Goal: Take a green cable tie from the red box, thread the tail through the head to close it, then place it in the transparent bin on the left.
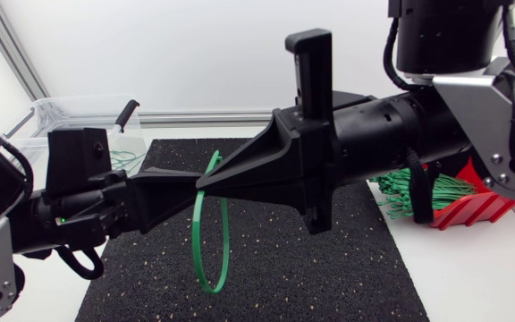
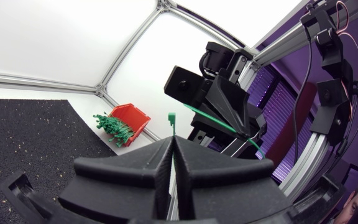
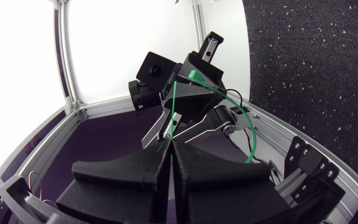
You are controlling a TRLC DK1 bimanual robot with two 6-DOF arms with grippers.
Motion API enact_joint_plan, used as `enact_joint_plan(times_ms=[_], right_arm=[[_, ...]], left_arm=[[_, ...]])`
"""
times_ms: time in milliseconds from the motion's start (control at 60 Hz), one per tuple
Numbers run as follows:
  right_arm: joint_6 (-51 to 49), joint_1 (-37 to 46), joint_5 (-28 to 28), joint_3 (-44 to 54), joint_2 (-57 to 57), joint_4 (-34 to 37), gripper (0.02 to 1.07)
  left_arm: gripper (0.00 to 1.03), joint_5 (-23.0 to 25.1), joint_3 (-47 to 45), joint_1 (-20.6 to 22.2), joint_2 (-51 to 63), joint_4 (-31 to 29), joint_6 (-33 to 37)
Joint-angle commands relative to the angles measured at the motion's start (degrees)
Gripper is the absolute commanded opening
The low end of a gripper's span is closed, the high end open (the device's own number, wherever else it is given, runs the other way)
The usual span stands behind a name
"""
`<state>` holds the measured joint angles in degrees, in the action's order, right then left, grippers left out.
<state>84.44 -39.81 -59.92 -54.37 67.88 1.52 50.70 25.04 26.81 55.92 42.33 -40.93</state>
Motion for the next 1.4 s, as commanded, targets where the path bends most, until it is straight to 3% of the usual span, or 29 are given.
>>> enact_joint_plan(times_ms=[0, 1383], right_arm=[[1.86, -0.79, 0.07, -0.65, 0.06, -0.46, 0.08], [1.86, -0.53, 0.16, 0.67, 1.03, -1.87, 0.08]], left_arm=[[0.04, 0.54, 0.36, 0.35, 0.77, 1.18, -0.56], [0.04, 1.86, 1.15, -1.14, -0.73, 1.09, -2.58]])
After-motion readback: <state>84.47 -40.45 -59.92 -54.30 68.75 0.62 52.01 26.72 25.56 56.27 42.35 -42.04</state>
